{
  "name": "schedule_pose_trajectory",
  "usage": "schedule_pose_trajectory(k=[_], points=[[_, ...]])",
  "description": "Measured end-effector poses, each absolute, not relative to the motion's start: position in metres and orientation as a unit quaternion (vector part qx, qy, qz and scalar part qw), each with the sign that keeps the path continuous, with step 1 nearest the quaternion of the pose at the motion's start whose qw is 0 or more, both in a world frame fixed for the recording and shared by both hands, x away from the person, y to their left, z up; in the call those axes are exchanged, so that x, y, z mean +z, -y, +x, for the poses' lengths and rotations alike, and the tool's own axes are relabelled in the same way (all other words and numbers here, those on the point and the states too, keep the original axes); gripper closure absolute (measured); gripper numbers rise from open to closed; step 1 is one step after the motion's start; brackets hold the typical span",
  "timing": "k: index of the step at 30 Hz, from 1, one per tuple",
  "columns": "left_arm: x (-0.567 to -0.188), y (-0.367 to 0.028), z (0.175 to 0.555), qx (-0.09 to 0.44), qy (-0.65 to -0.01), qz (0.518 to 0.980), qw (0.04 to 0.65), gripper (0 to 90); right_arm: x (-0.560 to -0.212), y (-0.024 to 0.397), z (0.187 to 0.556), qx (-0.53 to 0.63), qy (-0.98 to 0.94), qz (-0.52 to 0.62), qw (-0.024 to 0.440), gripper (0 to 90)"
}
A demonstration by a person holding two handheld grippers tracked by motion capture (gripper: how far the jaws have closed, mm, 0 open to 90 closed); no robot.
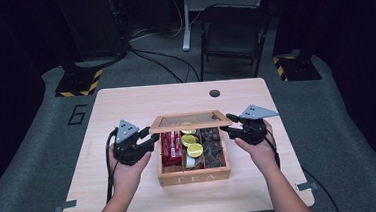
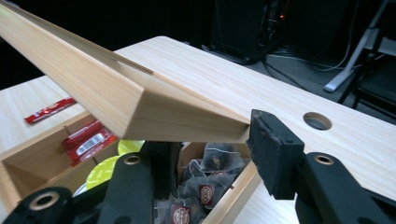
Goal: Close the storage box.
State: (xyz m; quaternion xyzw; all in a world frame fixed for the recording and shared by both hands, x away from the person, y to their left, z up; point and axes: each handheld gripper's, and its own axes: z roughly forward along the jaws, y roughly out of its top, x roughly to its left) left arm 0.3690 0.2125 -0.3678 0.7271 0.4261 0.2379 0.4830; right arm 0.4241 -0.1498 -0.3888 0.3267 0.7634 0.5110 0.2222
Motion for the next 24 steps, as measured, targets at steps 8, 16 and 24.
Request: schedule_pose_trajectory(k=[8,16,24], points=[[-0.371,-0.212,0.367,0.244,-0.423,0.724,0.487,59.9,-0.382,0.154,0.409,0.515,-0.764,0.317,0.224,54.6],[-0.375,-0.212,0.364,0.248,-0.419,0.727,0.484,59.9,-0.384,0.156,0.392,0.513,-0.766,0.314,0.228,54.7],[-0.38,-0.212,0.359,0.245,-0.416,0.733,0.479,59.8,-0.387,0.16,0.382,0.516,-0.771,0.304,0.218,54.9]])
